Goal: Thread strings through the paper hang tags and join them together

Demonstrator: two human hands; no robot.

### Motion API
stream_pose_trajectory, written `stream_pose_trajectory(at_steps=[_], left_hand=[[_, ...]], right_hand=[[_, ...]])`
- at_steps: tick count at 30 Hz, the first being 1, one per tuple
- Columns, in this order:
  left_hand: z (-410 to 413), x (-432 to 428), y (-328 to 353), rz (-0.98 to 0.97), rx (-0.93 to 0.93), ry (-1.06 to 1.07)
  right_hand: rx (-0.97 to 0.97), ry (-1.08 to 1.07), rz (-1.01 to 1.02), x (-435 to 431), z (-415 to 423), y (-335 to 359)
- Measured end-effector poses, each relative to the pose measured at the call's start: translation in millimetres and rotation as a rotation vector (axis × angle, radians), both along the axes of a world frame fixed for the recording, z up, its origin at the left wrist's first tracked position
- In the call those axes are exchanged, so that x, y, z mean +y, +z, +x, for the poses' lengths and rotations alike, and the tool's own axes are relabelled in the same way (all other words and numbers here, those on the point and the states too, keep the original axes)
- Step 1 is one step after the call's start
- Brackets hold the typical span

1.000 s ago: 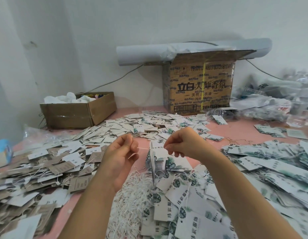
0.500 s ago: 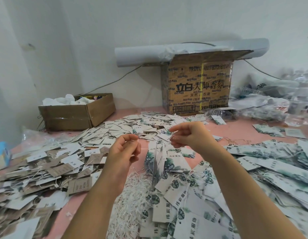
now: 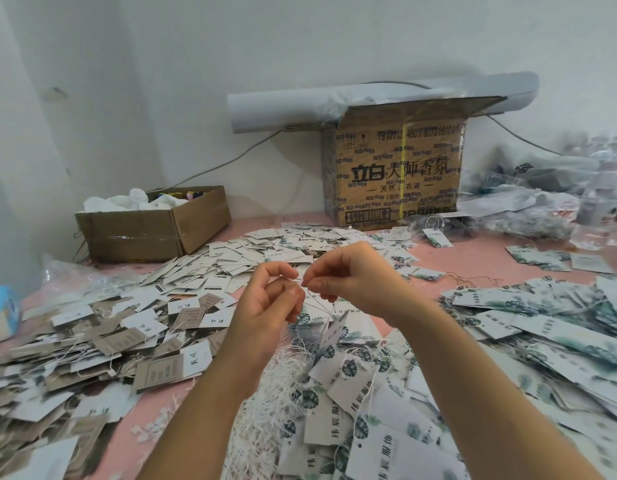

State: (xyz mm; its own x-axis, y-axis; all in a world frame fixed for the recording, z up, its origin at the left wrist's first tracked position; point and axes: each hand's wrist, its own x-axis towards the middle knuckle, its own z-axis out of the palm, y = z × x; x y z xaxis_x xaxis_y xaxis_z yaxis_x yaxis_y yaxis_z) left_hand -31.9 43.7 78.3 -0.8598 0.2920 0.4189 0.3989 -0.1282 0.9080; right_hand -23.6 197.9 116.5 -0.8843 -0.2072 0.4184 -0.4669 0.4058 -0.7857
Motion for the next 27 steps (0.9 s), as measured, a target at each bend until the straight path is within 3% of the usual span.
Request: stream_pose_trajectory(at_steps=[16,27], left_hand=[[-1.2,-0.6,-0.1,-0.001,0.052,-0.034],[-2.2,1.3,-0.4,0.033,0.006,0.062]], right_hand=[[-0.013,0.036,-0.119,0.3,0.9,1.1],[-0.054,0.097,-0.151,4.8,3.2,3.2]])
